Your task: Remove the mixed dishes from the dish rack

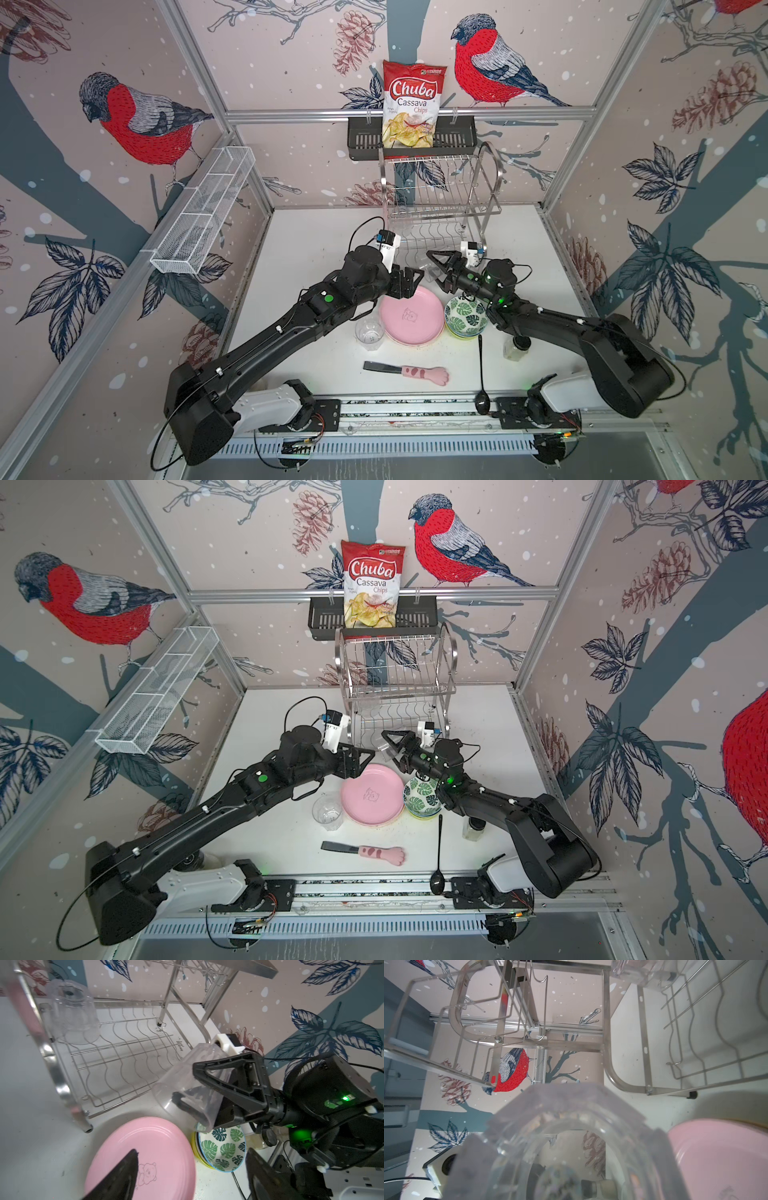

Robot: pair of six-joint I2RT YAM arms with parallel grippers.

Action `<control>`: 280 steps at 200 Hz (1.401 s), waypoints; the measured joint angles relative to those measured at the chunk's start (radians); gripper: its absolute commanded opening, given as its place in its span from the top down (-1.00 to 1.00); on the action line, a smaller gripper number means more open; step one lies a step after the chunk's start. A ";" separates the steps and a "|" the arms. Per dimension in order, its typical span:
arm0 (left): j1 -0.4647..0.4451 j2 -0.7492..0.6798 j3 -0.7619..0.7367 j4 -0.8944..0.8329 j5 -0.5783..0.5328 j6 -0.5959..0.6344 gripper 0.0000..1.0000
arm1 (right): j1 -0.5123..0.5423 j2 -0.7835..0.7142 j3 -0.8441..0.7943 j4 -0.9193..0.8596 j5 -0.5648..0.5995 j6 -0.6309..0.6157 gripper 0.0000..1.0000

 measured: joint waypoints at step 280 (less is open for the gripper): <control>-0.043 0.163 0.227 -0.116 -0.035 0.038 1.00 | 0.051 0.020 0.013 0.173 0.022 0.185 -0.98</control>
